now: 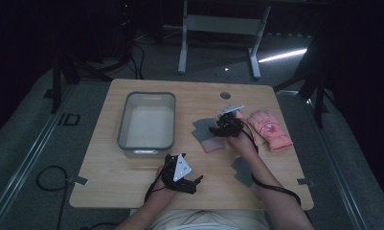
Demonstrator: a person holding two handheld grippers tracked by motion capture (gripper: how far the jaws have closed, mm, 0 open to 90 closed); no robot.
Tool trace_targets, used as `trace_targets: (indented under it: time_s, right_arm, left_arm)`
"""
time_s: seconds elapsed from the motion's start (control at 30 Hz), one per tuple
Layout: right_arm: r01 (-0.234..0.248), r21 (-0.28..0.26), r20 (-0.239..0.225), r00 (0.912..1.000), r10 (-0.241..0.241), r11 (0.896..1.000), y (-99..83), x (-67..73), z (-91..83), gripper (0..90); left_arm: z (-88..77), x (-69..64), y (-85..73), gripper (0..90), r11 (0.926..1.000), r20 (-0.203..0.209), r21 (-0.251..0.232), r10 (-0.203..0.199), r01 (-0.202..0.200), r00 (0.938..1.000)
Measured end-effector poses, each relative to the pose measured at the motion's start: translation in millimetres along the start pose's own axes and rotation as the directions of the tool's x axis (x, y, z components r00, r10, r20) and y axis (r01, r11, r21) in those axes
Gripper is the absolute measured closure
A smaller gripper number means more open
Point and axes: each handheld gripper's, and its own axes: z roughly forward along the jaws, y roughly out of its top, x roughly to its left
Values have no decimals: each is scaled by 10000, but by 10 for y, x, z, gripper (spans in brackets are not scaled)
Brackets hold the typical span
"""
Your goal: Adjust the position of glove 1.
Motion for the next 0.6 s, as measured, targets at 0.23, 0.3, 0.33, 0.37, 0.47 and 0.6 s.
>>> trace_targets:
  time_s: [0.23, 0.3, 0.33, 0.37, 0.47, 0.6]
  right_arm:
    - [-18, 562, -177, 9998, 28, 9984, 17, 9, 223, 528]
    - [172, 616, -90, 9998, -167, 9980, 21, 25, 276, 546]
    - [205, 630, -142, 9997, -196, 9978, 24, 31, 299, 557]
    - [331, 638, -107, 9994, -324, 9974, 28, 34, 321, 561]
    - [579, 797, 141, 9981, -592, 9951, 35, 26, 390, 579]
    - [601, 1050, 7, 9982, -605, 9927, 24, -16, 458, 592]
  left_arm:
    - [0, -3, 0, 20, 10000, 5, 1, 3, -3, 10000]
    - [1, -1, 0, 20, 10000, 7, 9, -6, 6, 10000]
    - [0, 0, 0, 20, 10000, 15, 6, -9, 9, 10000]
    - [0, 0, 0, 20, 10000, 18, 1, -10, 10, 10000]
    - [5, -3, 2, 20, 10000, -66, 52, -49, 49, 10000]
    - [3, 3, 0, 20, 10000, -8, 26, -84, 84, 10000]
